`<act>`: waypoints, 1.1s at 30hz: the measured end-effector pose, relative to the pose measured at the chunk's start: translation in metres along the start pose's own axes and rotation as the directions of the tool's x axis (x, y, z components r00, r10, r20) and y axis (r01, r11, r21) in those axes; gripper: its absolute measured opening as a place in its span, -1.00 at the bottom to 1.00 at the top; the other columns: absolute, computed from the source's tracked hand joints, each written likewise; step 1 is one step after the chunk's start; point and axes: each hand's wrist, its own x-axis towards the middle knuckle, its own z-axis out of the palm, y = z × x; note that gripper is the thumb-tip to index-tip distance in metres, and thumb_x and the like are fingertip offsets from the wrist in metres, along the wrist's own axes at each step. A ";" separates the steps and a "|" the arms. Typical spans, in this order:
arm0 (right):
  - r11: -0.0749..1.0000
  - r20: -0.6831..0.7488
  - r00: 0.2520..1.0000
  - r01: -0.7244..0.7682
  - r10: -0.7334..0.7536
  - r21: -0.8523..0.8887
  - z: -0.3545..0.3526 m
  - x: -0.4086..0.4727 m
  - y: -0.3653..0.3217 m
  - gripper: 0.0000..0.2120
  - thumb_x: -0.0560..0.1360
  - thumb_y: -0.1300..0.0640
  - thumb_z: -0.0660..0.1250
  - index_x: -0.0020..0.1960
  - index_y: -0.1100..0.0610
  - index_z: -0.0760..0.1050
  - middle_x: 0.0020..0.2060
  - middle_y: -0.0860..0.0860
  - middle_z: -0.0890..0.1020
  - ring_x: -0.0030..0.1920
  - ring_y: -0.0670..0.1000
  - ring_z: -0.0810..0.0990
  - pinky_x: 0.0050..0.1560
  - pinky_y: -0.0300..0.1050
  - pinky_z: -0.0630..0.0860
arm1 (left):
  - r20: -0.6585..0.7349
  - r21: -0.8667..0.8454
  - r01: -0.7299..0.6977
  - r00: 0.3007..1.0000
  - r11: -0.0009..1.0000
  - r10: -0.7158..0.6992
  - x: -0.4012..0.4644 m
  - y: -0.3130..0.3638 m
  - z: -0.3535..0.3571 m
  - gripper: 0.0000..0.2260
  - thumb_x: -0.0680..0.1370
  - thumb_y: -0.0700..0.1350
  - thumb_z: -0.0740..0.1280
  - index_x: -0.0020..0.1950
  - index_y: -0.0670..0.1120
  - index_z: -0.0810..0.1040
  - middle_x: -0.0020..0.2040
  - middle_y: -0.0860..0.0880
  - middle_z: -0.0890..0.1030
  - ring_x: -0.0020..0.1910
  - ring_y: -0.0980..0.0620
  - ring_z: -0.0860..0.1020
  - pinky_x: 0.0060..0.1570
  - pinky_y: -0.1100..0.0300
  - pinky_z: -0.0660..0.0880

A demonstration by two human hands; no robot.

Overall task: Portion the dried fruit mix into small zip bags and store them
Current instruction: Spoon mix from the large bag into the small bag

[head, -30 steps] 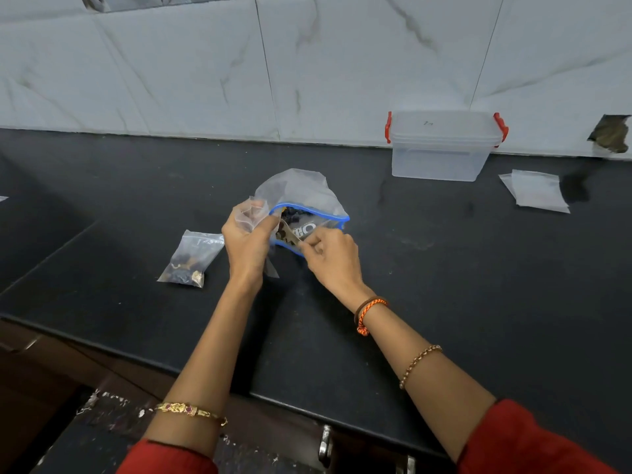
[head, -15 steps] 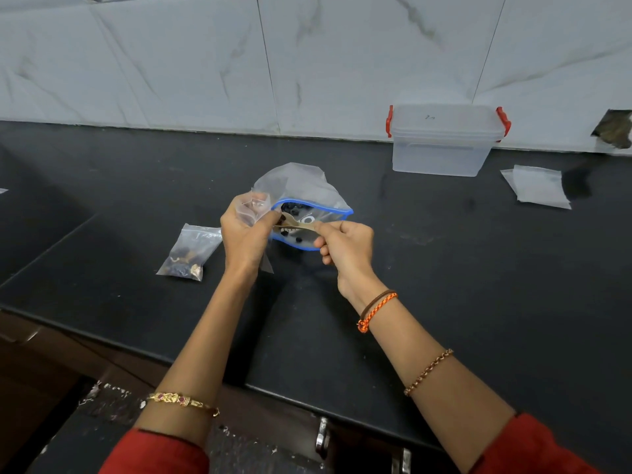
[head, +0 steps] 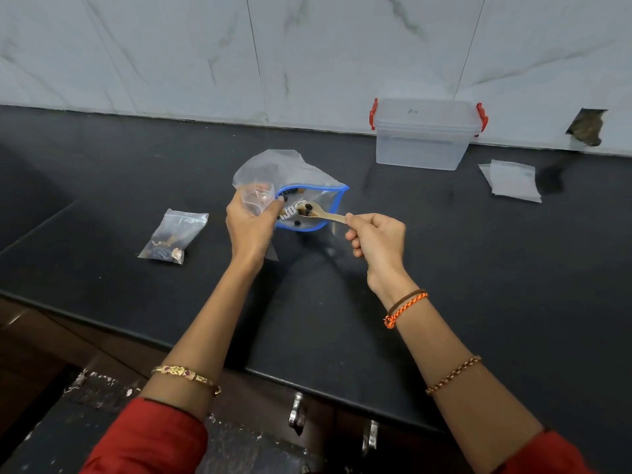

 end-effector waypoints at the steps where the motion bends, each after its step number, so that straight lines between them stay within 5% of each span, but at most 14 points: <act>1: 1.000 -0.007 1.000 0.004 -0.004 -0.006 -0.002 0.000 0.001 -0.85 0.50 0.24 0.32 -0.24 0.20 0.53 -0.49 0.00 0.49 -0.56 -0.16 0.36 -0.59 -0.37 0.31 | -0.008 0.004 -0.005 1.000 1.000 0.005 -0.001 -0.001 0.001 -0.79 0.39 -0.21 0.43 -0.15 0.07 0.49 -0.21 0.11 0.54 -0.20 0.12 0.53 -0.09 0.12 0.50; 9: 0.998 0.029 1.000 0.006 -0.008 0.057 -0.025 -0.012 0.002 -0.81 0.48 0.27 0.34 -0.31 0.18 0.52 -0.52 -0.01 0.45 -0.60 -0.18 0.33 -0.59 -0.36 0.28 | 0.027 0.148 -0.033 0.999 0.988 0.030 -0.016 -0.002 0.001 -0.77 0.36 -0.18 0.46 -0.08 0.01 0.49 -0.22 0.15 0.51 -0.19 0.06 0.49 -0.09 0.09 0.50; 14: 0.990 0.013 1.000 0.010 -0.012 0.143 -0.050 -0.018 -0.005 -0.79 0.45 0.30 0.34 -0.36 0.18 0.49 -0.61 -0.08 0.42 -0.59 -0.16 0.30 -0.59 -0.35 0.24 | 0.117 0.246 -0.133 0.987 0.960 0.107 -0.033 0.000 -0.001 -0.73 0.39 -0.21 0.44 0.05 -0.09 0.50 -0.07 0.04 0.59 0.05 -0.02 0.52 0.09 0.15 0.46; 20: 0.964 0.040 0.998 0.036 -0.048 0.264 -0.074 -0.024 -0.025 -0.77 0.43 0.34 0.32 -0.38 0.18 0.46 -0.65 -0.10 0.38 -0.61 -0.16 0.25 -0.62 -0.36 0.15 | 0.288 0.317 -0.279 0.939 0.906 0.188 -0.050 0.000 0.006 -0.70 0.39 -0.28 0.42 0.10 -0.12 0.53 -0.24 0.18 0.51 -0.31 0.29 0.49 -0.28 0.52 0.36; 23: 0.957 0.077 0.992 0.078 -0.104 0.281 -0.080 -0.028 -0.042 -0.80 0.43 0.34 0.31 -0.36 0.20 0.46 -0.65 -0.10 0.37 -0.63 -0.18 0.22 -0.64 -0.37 0.13 | 0.324 0.288 -0.295 0.925 0.911 0.197 -0.055 0.004 0.011 -0.70 0.40 -0.30 0.41 0.11 -0.17 0.52 -0.13 0.05 0.55 -0.24 0.29 0.50 -0.21 0.53 0.39; 29: 0.962 0.122 0.986 0.075 -0.110 0.262 -0.082 -0.033 -0.060 -0.81 0.44 0.32 0.31 -0.34 0.20 0.47 -0.64 -0.09 0.37 -0.63 -0.18 0.21 -0.64 -0.37 0.14 | 0.354 0.260 -0.290 0.916 0.921 0.188 -0.060 0.012 0.017 -0.62 0.31 -0.13 0.33 0.11 -0.14 0.52 -0.20 0.13 0.53 -0.21 0.19 0.50 -0.21 0.46 0.40; 33: 0.986 0.137 0.984 0.098 -0.117 0.136 -0.072 -0.033 -0.057 -0.80 0.43 0.32 0.32 -0.37 0.19 0.49 -0.65 -0.09 0.37 -0.63 -0.18 0.22 -0.64 -0.37 0.14 | 0.382 0.275 -0.326 0.901 0.905 0.208 -0.059 0.016 0.018 -0.67 0.38 -0.25 0.41 0.13 -0.18 0.52 -0.09 0.06 0.55 -0.09 0.06 0.51 -0.10 0.40 0.42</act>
